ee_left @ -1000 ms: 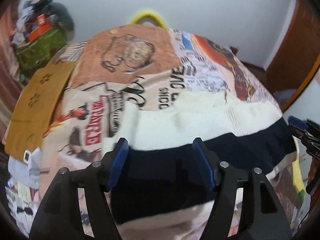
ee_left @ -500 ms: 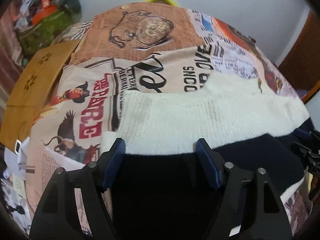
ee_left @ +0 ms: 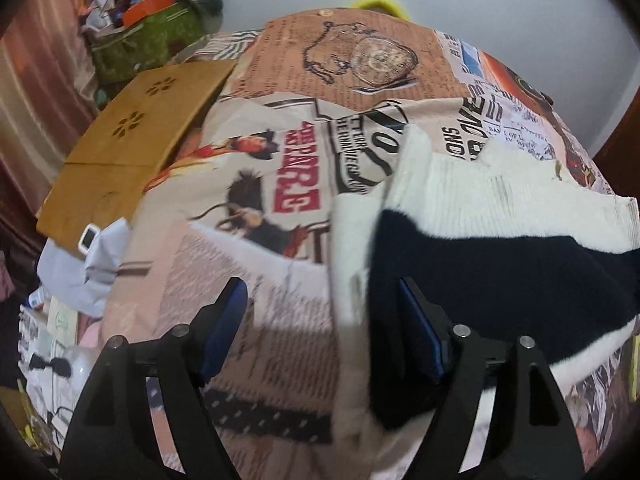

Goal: Fold small clothes

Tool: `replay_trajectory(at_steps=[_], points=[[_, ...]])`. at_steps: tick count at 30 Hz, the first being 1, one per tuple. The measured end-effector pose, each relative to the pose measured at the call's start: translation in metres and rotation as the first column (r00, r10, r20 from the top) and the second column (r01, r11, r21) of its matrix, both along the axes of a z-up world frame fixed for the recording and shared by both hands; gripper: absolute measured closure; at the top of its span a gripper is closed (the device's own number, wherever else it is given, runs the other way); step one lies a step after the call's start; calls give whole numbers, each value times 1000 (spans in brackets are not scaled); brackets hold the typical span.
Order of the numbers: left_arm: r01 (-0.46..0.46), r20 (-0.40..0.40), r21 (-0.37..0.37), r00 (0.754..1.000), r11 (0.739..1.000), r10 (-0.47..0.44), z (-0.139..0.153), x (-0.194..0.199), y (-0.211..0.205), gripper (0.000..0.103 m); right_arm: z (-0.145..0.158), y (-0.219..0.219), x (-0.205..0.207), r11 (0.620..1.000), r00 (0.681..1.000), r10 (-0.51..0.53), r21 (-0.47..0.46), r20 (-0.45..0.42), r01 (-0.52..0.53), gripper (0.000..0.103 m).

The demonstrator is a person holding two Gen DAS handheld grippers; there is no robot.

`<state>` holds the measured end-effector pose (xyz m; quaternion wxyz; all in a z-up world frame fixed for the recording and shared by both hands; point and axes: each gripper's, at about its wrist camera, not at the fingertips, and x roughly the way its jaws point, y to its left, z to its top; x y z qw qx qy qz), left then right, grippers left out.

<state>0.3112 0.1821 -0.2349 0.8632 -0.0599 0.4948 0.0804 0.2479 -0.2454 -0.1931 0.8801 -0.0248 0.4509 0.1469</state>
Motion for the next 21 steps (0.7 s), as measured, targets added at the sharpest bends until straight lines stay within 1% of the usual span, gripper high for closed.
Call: replay_trajectory(at_steps=[3, 5, 7, 10, 12, 16, 18, 21], points=[[-32, 12, -2, 999, 999, 32, 9, -15, 7, 25, 4, -9, -9, 995, 997, -74, -65, 5, 74, 54], [-65, 19, 17, 998, 998, 64, 16, -25, 11, 25, 8, -16, -15, 994, 996, -92, -50, 4, 92, 54], [-84, 30, 13, 996, 996, 83, 24, -36, 18, 25, 15, -22, -21, 994, 994, -104, -39, 13, 105, 54], [-107, 55, -35, 993, 994, 109, 38, -53, 25, 25, 31, -25, -33, 994, 993, -109, -17, 52, 110, 53], [-109, 76, -68, 991, 992, 114, 47, -64, 25, 23, 41, -24, -37, 994, 991, -108, 2, 83, 108, 47], [-102, 100, -141, 988, 985, 117, 56, -77, 18, 21, 59, -8, -40, 997, 988, -79, 33, 132, 75, 44], [-85, 95, -177, 990, 981, 103, 55, -83, 8, 21, 65, 7, -40, 998, 987, -44, 44, 155, 38, 41], [-50, 54, -222, 997, 974, 63, 44, -85, -12, 21, 69, 27, -39, 999, 983, 5, 48, 185, -14, 35]])
